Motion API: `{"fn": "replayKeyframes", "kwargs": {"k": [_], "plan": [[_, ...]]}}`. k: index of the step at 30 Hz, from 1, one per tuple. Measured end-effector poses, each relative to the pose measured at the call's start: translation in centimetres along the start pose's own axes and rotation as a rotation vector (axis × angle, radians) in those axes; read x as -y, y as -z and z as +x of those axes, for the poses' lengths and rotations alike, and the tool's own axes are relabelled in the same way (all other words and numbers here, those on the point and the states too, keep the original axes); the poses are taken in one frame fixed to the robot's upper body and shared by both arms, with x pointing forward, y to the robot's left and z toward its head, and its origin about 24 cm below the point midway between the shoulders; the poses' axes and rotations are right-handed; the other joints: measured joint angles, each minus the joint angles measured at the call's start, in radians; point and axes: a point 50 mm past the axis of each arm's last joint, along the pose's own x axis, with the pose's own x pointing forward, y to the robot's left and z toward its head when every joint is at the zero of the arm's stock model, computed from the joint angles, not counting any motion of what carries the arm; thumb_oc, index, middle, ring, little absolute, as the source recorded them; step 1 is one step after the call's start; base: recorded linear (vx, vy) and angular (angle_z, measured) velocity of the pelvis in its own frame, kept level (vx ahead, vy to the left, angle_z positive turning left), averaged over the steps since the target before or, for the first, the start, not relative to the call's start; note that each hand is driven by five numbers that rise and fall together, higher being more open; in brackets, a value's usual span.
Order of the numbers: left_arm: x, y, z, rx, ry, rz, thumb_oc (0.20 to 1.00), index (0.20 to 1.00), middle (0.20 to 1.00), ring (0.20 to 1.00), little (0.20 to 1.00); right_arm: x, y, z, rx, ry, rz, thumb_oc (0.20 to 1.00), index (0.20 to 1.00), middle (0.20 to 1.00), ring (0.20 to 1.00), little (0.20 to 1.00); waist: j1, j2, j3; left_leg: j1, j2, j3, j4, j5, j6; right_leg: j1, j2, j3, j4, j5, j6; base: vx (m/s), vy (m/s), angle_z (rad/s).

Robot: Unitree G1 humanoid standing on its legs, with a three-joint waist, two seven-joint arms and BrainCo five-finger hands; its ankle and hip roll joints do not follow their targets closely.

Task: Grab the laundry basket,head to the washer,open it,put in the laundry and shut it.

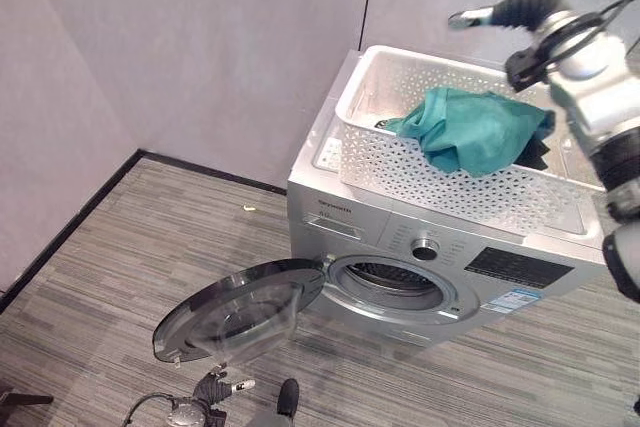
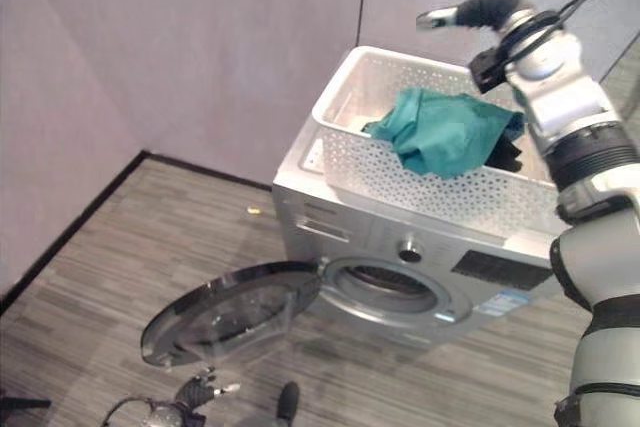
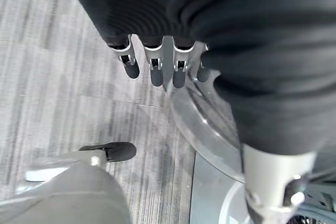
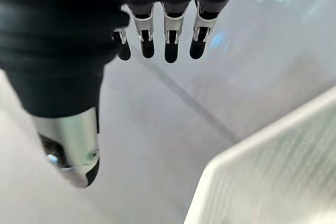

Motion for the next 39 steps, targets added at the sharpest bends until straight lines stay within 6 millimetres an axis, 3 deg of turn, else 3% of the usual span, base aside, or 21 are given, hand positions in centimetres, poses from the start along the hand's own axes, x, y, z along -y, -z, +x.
{"fn": "replayKeyframes", "kwargs": {"k": [2,3,6,9,17,20,24,31,39], "plan": [[-0.1,0.1,0.0,-0.004,-0.002,-0.006,1.000,1.000,1.000,1.000,1.000,-1.0,-0.1,-0.2,-0.007,-0.116,-0.047,1.000,1.000,1.000,1.000,1.000,0.005,-0.012,0.003,-0.003,0.000,-0.001,0.000,0.000,0.000,-0.002,0.001,-0.003,0.000,0.000,0.000,0.01,-0.007,0.05],[0.0,0.1,0.0,-0.001,0.003,-0.006,1.000,1.000,1.000,1.000,1.000,-1.2,-0.9,-0.7,-0.015,-0.216,-0.189,1.000,1.000,1.000,1.000,1.000,0.005,-0.019,0.005,-0.007,-0.001,-0.002,0.000,0.000,0.000,-0.005,0.000,-0.004,0.000,0.000,0.000,0.00,0.000,0.00],[-0.2,0.3,-0.1,-0.007,0.001,-0.004,1.000,1.000,1.000,1.000,1.000,-1.0,-1.7,-1.1,-0.001,-0.281,-0.242,1.000,1.000,1.000,1.000,1.000,0.001,-0.030,0.004,-0.004,0.000,-0.001,0.000,-0.001,0.000,-0.004,-0.001,-0.003,0.000,0.000,0.000,0.01,-0.014,-0.04],[-0.1,0.1,-0.1,-0.004,0.017,0.005,1.000,1.000,1.000,1.000,1.000,-0.4,-2.8,-2.2,-0.031,-0.429,-0.426,1.000,1.000,1.000,1.000,1.000,-0.006,-0.035,0.005,0.002,0.001,-0.001,0.000,-0.001,-0.001,0.002,-0.001,-0.003,0.000,0.000,0.001,0.00,0.000,0.00],[-0.1,0.6,-0.1,-0.023,0.046,0.015,1.000,1.000,1.000,1.000,1.000,4.4,-7.8,-2.8,0.022,-0.343,-0.591,1.000,1.000,1.000,1.000,1.000,-0.024,-0.042,-0.001,0.004,0.001,-0.001,0.000,-0.001,-0.001,0.006,-0.002,-0.003,0.000,0.000,0.001,0.00,-0.004,0.00],[-0.1,0.9,-0.2,-0.032,0.058,0.021,1.000,1.000,1.000,1.000,1.000,4.3,-8.5,-3.2,0.055,-0.351,-0.603,1.000,1.000,1.000,1.000,1.000,-0.025,-0.043,-0.002,0.012,0.001,0.001,0.000,-0.001,0.000,0.012,-0.002,-0.001,0.000,0.000,0.001,-0.01,-0.016,-0.01],[-0.2,0.7,-0.1,-0.035,0.060,0.049,1.000,1.000,1.000,1.000,1.000,1.7,-9.8,-4.4,0.146,-0.471,-0.656,1.000,1.000,1.000,1.000,1.000,-0.031,-0.041,-0.012,0.020,0.004,0.003,0.000,0.000,-0.001,0.017,0.000,0.003,0.000,0.000,0.001,-0.02,-0.032,-0.02],[0.2,0.8,-0.1,-0.044,0.071,0.046,1.000,1.000,1.000,1.000,1.000,-0.9,-10.4,-5.8,0.229,-0.567,-0.764,1.000,1.000,1.000,1.000,1.000,-0.028,-0.018,-0.048,0.029,0.005,0.001,0.000,0.003,-0.006,0.029,0.002,0.004,-0.001,0.000,0.001,-0.06,-0.064,0.01],[0.8,2.2,-0.3,-0.095,0.080,0.037,1.000,1.000,1.000,1.000,1.000,1.5,-7.5,-8.2,0.129,-0.481,-0.908,1.000,1.000,1.000,1.000,1.000,-0.037,0.015,-0.045,0.037,0.005,-0.012,0.000,0.004,-0.014,0.042,0.006,-0.005,-0.001,0.001,-0.001,-0.05,-0.064,0.04]]}}
